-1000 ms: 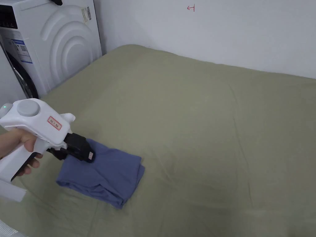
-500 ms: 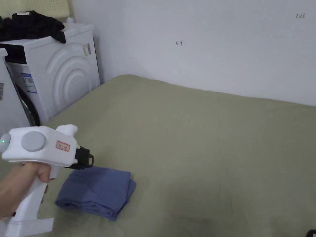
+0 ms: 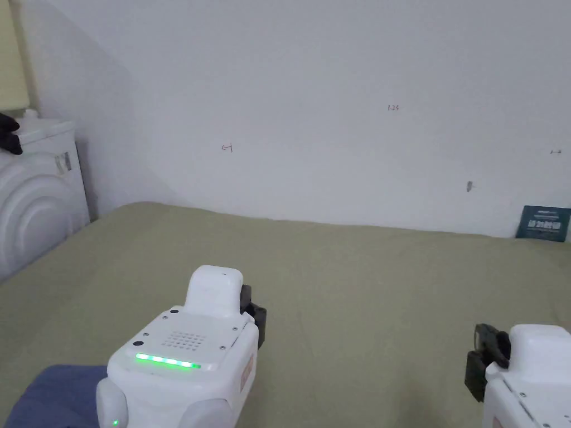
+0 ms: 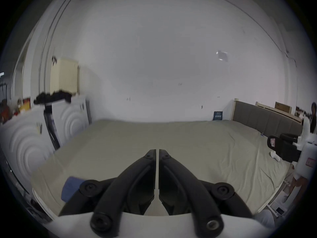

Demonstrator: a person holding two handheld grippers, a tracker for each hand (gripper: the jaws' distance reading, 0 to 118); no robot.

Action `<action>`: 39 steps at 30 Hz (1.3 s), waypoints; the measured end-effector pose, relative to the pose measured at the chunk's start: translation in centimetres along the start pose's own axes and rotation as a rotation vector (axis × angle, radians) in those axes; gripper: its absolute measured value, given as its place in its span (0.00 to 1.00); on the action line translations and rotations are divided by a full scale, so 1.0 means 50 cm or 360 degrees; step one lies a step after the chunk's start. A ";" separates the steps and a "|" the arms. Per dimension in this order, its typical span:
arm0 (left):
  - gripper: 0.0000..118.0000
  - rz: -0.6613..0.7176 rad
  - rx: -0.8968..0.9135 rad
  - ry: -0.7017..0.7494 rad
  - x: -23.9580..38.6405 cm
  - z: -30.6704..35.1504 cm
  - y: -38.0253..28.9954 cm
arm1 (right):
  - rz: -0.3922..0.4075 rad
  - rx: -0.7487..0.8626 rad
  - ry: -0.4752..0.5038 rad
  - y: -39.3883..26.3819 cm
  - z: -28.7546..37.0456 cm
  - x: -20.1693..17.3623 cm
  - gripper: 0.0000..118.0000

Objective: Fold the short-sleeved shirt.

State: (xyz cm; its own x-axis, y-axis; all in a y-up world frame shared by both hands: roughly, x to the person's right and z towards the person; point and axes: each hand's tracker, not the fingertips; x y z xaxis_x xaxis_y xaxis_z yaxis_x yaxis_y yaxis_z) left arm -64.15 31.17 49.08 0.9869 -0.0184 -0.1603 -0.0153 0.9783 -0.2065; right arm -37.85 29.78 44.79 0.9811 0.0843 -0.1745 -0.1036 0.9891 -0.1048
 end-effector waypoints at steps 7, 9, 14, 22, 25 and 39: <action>0.03 -0.0110 0.0098 -0.0016 0.072 0.023 0.018 | 0.0069 0.0088 -0.0046 0.021 0.051 0.012 0.02; 0.03 -0.0107 0.0080 -0.0024 0.074 0.020 0.021 | 0.0047 0.0096 -0.0038 0.024 0.059 0.020 0.02; 0.03 -0.0073 0.0068 -0.0034 0.072 0.018 0.023 | 0.0009 0.0098 -0.0030 0.025 0.064 0.032 0.02; 0.61 -0.0037 0.0057 0.0031 0.053 0.010 0.022 | -0.0014 0.0111 -0.0034 0.033 0.059 0.043 0.92; 1.00 -0.0045 0.0022 0.0082 0.045 -0.009 0.021 | 0.0001 0.0107 -0.0062 0.033 0.057 0.046 1.00; 1.00 -0.0059 -0.0092 0.0091 0.036 -0.007 0.024 | 0.0022 0.0115 -0.0079 0.048 0.062 0.048 1.00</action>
State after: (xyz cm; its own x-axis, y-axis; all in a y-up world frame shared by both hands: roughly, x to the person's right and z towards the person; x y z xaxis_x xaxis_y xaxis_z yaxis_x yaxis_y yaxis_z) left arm -62.46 32.26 48.19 0.9762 -0.0680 -0.2061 0.0103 0.9632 -0.2687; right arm -35.23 32.71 47.13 0.9867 0.1021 -0.1263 -0.1068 0.9938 -0.0311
